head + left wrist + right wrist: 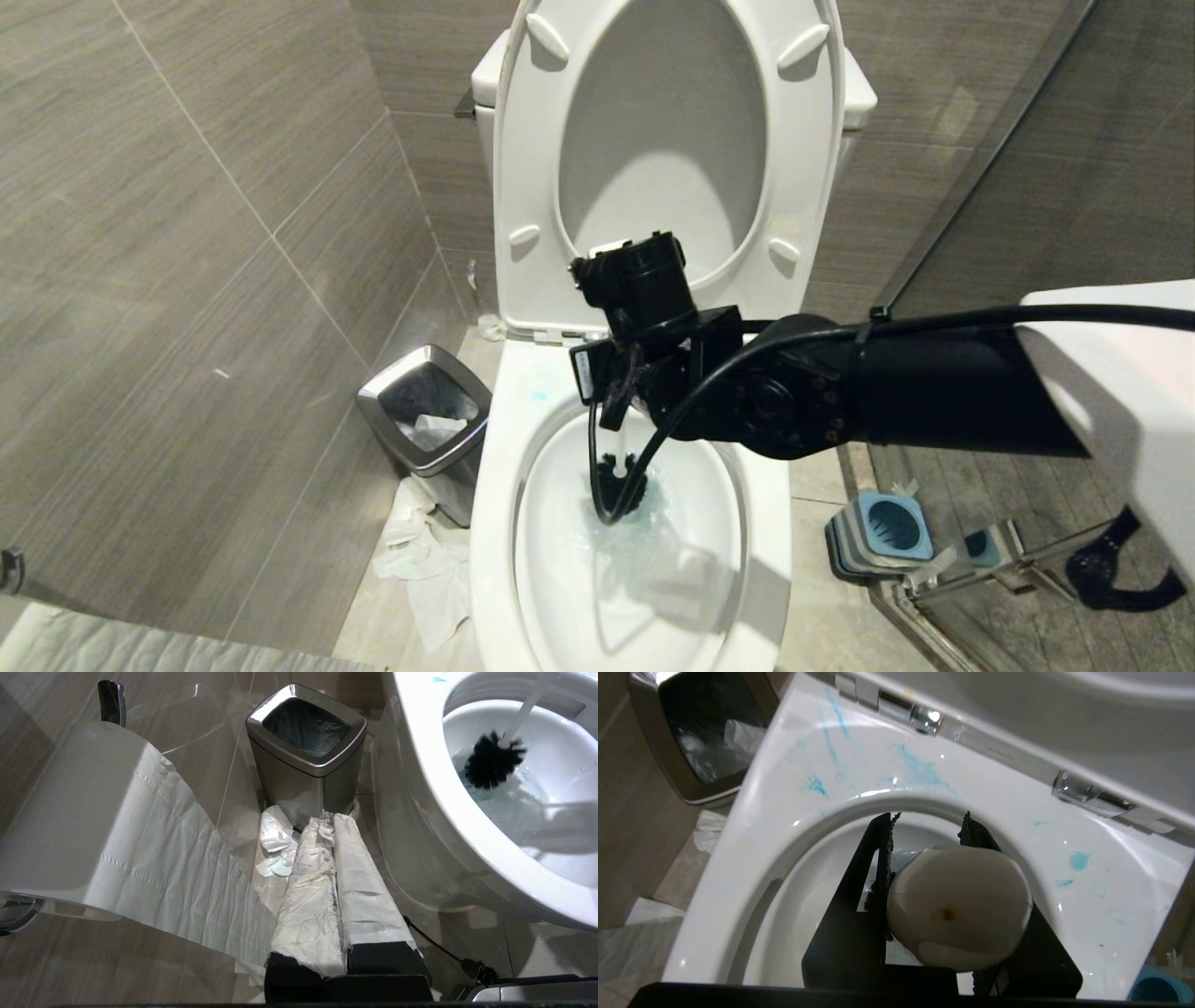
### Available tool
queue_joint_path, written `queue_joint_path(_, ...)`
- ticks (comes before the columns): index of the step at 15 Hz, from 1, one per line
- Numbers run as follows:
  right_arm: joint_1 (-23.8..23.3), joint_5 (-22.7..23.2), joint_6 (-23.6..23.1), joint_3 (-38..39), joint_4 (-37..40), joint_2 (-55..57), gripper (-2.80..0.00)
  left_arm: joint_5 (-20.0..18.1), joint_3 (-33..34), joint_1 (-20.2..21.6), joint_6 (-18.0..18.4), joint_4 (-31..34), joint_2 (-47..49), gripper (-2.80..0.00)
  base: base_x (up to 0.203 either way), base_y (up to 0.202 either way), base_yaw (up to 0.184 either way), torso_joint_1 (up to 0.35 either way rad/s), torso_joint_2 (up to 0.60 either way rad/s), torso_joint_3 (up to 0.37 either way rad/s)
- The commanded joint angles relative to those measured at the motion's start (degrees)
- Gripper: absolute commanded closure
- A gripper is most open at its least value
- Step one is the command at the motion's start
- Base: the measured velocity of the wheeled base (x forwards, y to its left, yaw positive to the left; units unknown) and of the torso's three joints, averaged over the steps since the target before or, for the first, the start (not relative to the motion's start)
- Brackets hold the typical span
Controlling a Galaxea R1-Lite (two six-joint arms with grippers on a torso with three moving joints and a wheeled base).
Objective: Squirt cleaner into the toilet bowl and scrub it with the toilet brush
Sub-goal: Scrub the toilet bowl
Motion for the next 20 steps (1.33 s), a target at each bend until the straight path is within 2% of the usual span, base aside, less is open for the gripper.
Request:
queue_joint_path(1,-0.1,-0.7,0.5,-0.2,-0.1,3.6,0.00,0.0,0.1,0.0,0.1,0.0,0.0,0.00,0.000,0.000,0.000,0.000,0.00,0.000)
queue_joint_path(7,-0.8,-0.7,0.8,1.5,0.7,-5.0,0.00,0.0,0.1,0.0,0.1,0.0,0.0,0.00,0.000,0.000,0.000,0.000,0.00,0.000)
queue_joint_path(9,-0.9,-0.7,0.7,4.6,2.1,-9.1,0.00,0.0,0.1,0.0,0.1,0.0,0.0,0.00,0.000,0.000,0.000,0.000,0.00,0.000)
queue_joint_path(12,-2.4,-1.1,0.9,6.6,2.2,-8.9,0.00,0.0,0.1,0.0,0.1,0.0,0.0,0.00,0.000,0.000,0.000,0.000,0.00,0.000)
queue_joint_path(16,-4.1,-1.1,0.7,1.9,1.9,-3.4,0.00,0.0,0.1,0.0,0.1,0.0,0.0,0.00,0.000,0.000,0.000,0.000,0.00,0.000)
queue_joint_path(20,-3.4,-1.2,0.1,-8.0,2.3,2.7,0.00,0.0,0.1,0.0,0.1,0.0,0.0,0.00,0.000,0.000,0.000,0.000,0.00,0.000)
